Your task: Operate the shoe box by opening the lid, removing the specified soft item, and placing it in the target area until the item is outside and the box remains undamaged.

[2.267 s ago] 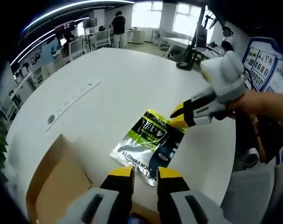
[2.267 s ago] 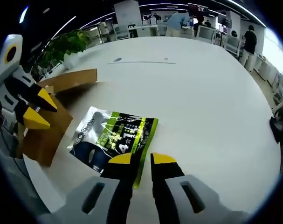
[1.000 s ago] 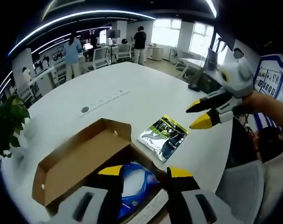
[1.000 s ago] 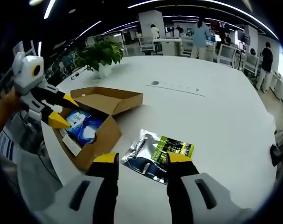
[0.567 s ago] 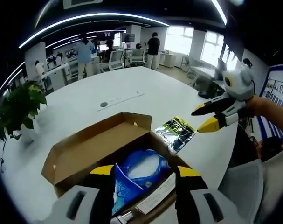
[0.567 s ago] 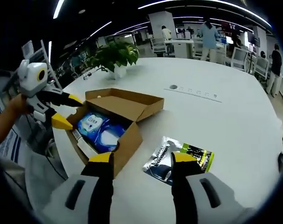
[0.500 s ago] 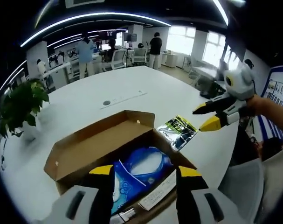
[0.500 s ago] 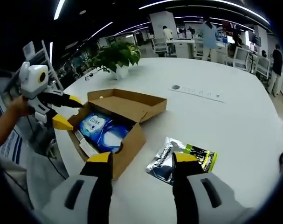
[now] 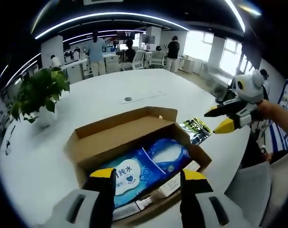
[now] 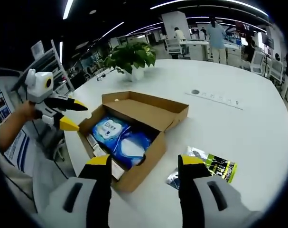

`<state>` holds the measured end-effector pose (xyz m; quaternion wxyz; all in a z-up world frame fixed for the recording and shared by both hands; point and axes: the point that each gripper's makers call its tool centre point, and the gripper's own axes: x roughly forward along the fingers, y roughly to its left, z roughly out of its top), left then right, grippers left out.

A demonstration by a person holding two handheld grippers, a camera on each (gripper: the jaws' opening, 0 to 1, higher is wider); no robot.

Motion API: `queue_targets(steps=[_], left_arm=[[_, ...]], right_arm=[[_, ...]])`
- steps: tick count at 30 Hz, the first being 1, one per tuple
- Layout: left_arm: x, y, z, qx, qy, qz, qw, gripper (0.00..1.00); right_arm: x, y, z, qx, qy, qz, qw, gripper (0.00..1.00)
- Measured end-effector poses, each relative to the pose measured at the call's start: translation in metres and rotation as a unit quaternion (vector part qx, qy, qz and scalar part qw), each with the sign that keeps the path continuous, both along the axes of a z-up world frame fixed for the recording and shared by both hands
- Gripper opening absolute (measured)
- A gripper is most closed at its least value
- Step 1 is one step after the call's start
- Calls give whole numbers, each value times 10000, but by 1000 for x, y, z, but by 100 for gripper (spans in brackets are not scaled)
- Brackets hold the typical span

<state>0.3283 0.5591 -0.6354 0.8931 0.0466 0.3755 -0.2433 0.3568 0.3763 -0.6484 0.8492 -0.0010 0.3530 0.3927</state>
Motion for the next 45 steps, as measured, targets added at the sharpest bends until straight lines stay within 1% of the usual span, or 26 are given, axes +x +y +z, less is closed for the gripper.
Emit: queue_targets(steps=[3, 7, 16, 24, 28, 33, 37, 38, 39, 41, 44, 45], left_arm=[[-4, 6, -1, -1, 22, 62, 10000, 56], [-7, 19, -5, 11, 73, 209, 9998, 56], [-14, 45, -14, 34, 143, 532, 9985, 53], [-22, 58, -22, -3, 225, 714, 9972, 53], [-23, 59, -22, -43, 221, 742, 9970, 53], [-25, 67, -23, -85, 211, 838, 9962, 53], [-24, 73, -19, -164, 108, 940, 9954, 54], [-24, 74, -17, -211, 33, 924, 9955, 55], [-22, 73, -13, -257, -115, 880, 9957, 56], [-24, 76, -11, -269, -139, 917, 9953, 59], [-26, 78, -9, -247, -269, 795, 9962, 62], [-27, 78, -9, -246, -267, 785, 9963, 64]], right_arm=[[0, 14, -1, -3, -78, 169, 9998, 53], [-2, 27, -2, 30, -27, 275, 9996, 51], [-2, 55, -13, 38, 61, 539, 9985, 46], [-6, 76, -26, 16, 148, 745, 9971, 43], [-6, 88, -32, 44, 210, 813, 9965, 41], [-5, 102, -41, 33, 283, 890, 9956, 40], [-4, 111, -46, 51, 323, 946, 9950, 38], [-4, 113, -48, 53, 343, 958, 9948, 38], [-4, 116, -50, 51, 365, 974, 9946, 38], [-3, 121, -54, 41, 385, 997, 9943, 38], [-1, 129, -59, 40, 421, 1026, 9938, 37], [-1, 131, -60, 48, 439, 1027, 9937, 36]])
